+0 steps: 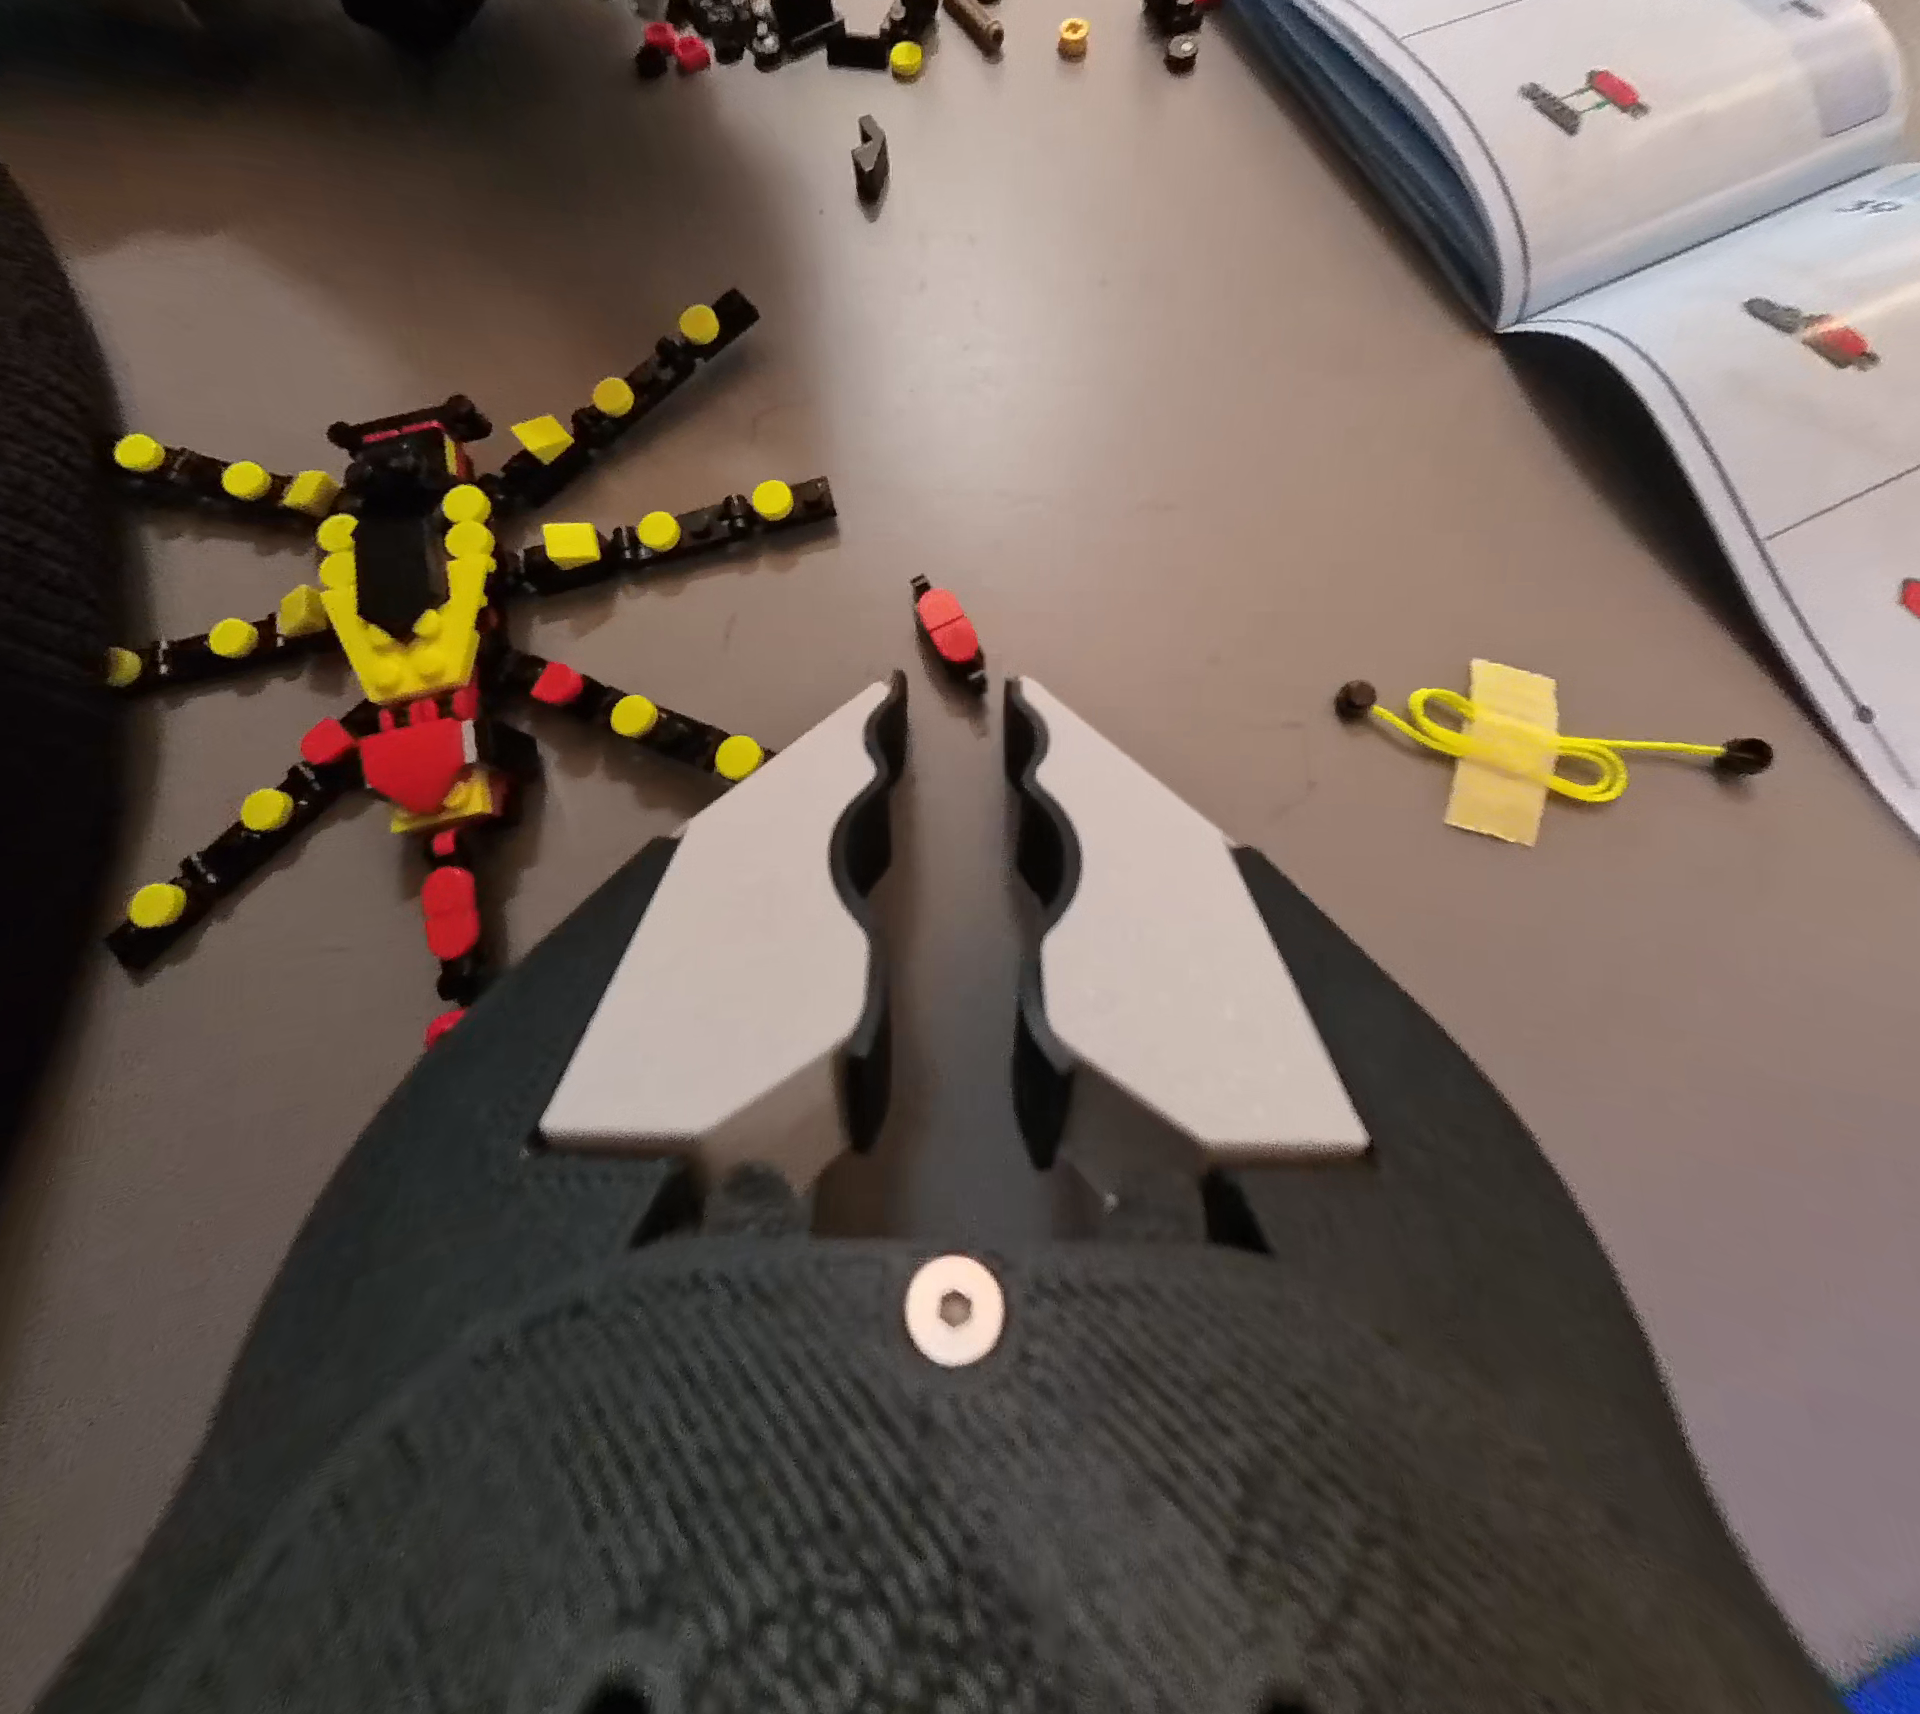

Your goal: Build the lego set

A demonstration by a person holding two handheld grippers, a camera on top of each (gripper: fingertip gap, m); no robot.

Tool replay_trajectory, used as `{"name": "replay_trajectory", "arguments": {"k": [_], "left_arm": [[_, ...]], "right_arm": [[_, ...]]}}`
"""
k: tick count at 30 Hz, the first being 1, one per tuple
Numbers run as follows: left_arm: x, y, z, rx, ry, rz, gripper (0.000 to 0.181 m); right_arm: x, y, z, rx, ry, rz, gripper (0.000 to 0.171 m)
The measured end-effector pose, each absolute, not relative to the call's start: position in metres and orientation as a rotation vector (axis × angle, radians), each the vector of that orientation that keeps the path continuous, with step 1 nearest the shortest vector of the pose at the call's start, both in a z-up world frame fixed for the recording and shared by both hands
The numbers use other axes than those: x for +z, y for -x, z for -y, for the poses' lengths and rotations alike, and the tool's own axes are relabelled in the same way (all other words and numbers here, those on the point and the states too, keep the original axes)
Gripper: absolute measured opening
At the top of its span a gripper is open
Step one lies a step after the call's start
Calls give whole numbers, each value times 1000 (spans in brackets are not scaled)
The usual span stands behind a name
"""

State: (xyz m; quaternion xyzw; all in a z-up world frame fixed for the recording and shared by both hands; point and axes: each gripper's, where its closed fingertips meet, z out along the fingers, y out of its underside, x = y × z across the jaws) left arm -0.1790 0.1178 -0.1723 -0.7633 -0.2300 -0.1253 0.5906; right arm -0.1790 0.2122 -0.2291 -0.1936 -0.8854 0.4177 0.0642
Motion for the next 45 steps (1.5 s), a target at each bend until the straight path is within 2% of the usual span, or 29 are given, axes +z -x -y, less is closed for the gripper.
{"name": "replay_trajectory", "arguments": {"k": [6, 12, 15, 18, 28, 45], "left_arm": [[-174, 179, -119, -305, 1777, 538, 5], [-174, 175, -121, -334, 1777, 525, 5], [-174, 173, -122, -355, 1775, 522, 5], [-175, 172, -123, -366, 1779, 518, 5], [-169, 140, -133, -385, 1844, 314, 4], [-165, 125, -137, -447, 1833, 239, 4]], "right_arm": [[-214, 186, -207, 1378, 576, 2594, 23], [-225, 183, -201, 1276, 477, 2652, 27], [-233, 183, -200, 1220, 459, 2693, 22], [-233, 180, -198, 1222, 435, 2704, 6], [-180, 142, -162, 1637, 347, 2694, 5], [-170, 126, -145, 1720, 373, 2738, 6]]}}
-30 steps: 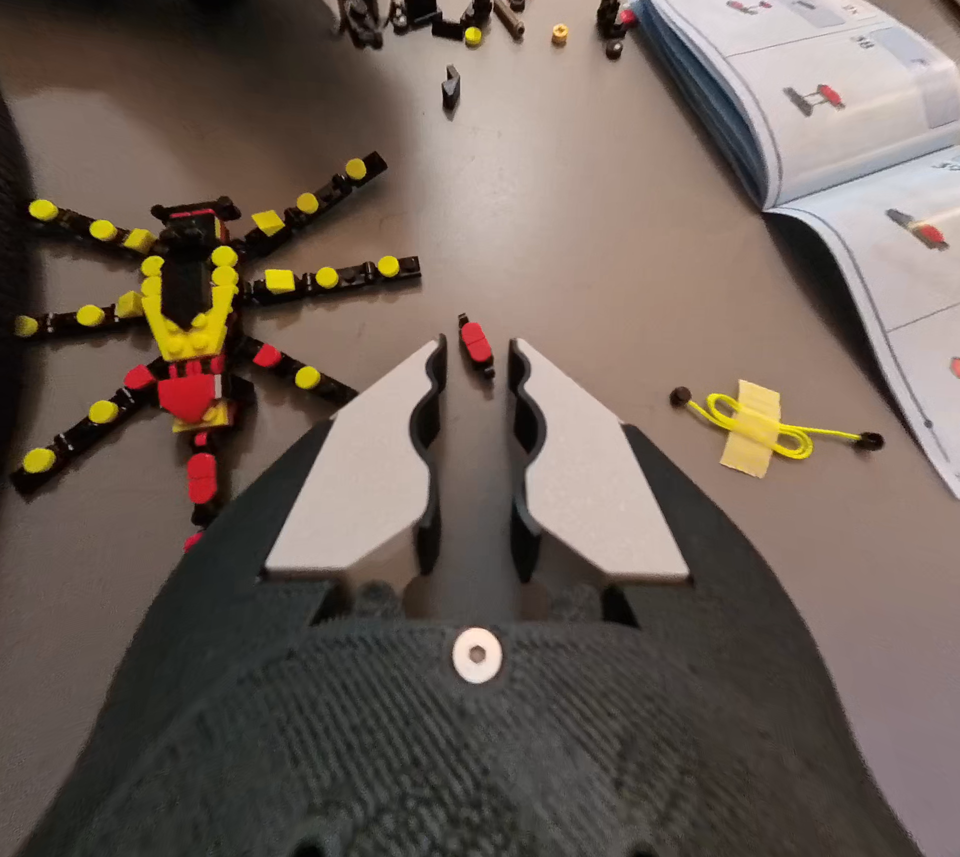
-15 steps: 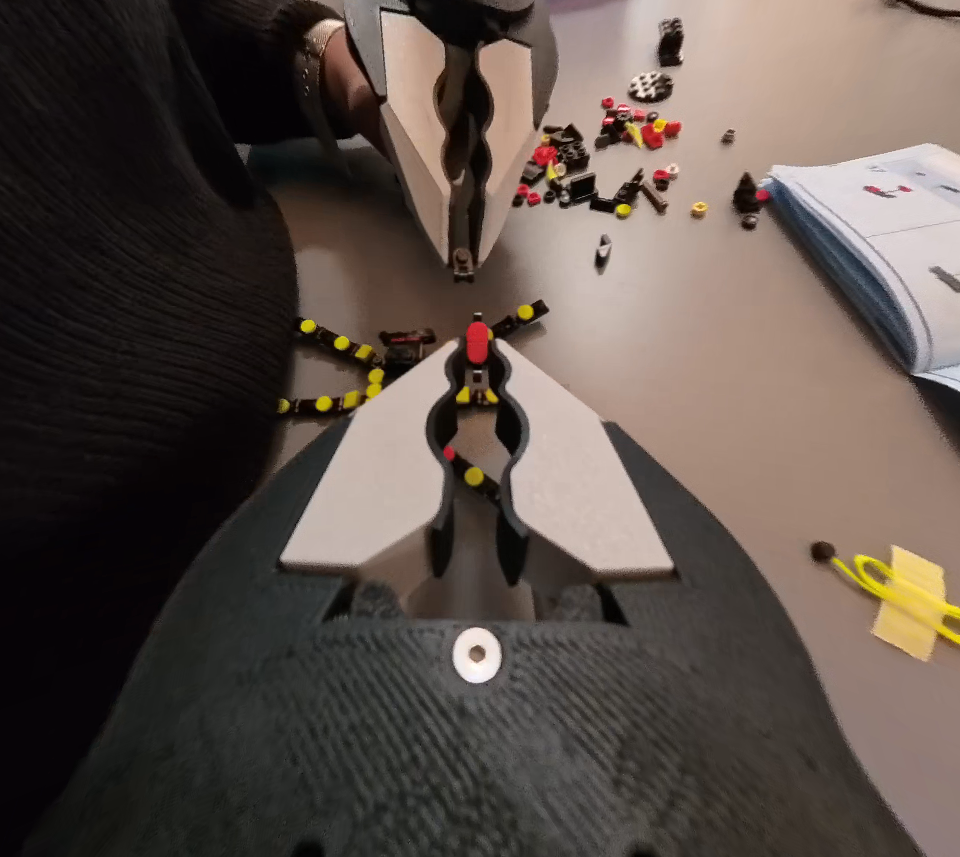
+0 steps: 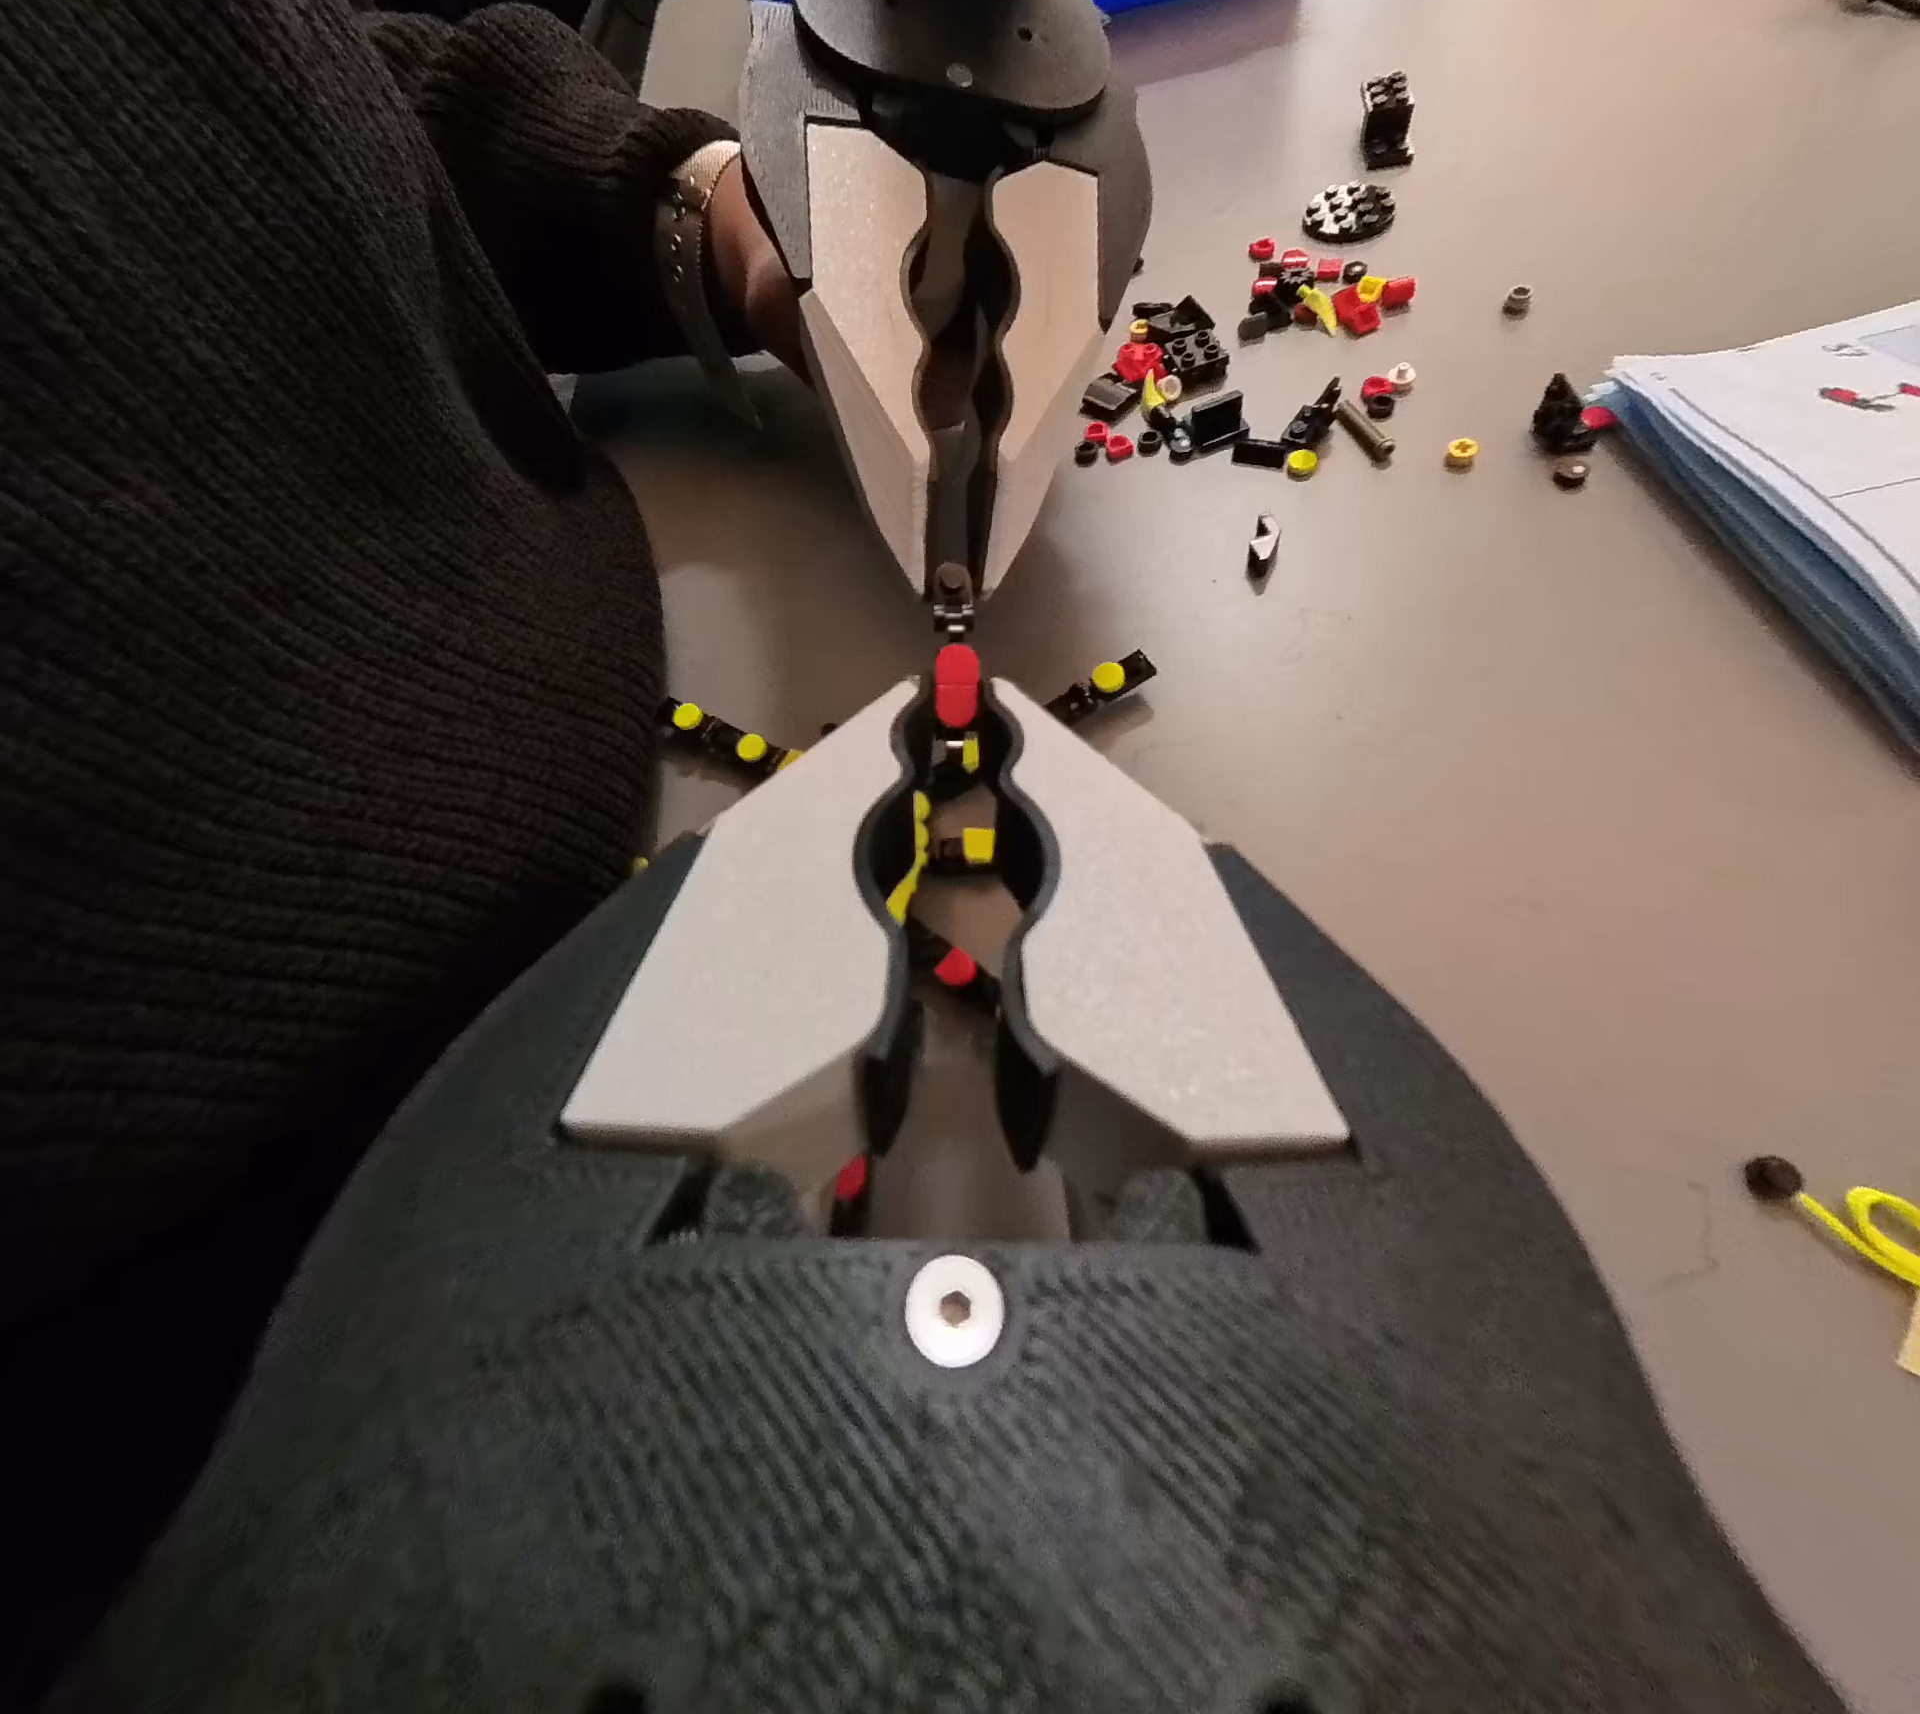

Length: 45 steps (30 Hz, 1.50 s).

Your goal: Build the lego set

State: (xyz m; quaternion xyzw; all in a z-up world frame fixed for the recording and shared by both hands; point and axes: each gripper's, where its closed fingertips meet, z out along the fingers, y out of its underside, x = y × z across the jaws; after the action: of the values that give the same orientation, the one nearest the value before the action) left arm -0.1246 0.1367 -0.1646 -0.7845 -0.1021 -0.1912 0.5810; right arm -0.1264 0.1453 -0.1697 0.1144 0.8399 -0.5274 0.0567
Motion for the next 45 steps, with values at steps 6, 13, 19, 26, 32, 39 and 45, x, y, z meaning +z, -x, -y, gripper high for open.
{"name": "replay_trajectory", "arguments": {"k": [6, 13, 19, 26, 32, 39, 45], "left_arm": [[-165, 123, -137, -452, 1843, 231, 4], [-165, 121, -137, -465, 1845, 226, 4], [-170, 119, -139, -461, 1887, 237, 4], [-171, 116, -138, -482, 1903, 240, 4], [-173, 116, -138, -486, 1917, 243, 4], [-164, 120, -138, -484, 1858, 258, 4], [-150, 122, -138, -494, 1775, 266, 4]], "right_arm": [[-171, 124, -144, -1586, -338, -2553, 6], [-171, 123, -143, -1580, -335, -2541, 6], [-176, 121, -145, -1560, -336, -2530, 6], [-177, 118, -144, -1557, -321, -2522, 5], [-179, 118, -143, -1554, -317, -2512, 5], [-170, 121, -142, -1627, -342, -2451, 5], [-156, 124, -142, -1720, -363, -2363, 5]]}}
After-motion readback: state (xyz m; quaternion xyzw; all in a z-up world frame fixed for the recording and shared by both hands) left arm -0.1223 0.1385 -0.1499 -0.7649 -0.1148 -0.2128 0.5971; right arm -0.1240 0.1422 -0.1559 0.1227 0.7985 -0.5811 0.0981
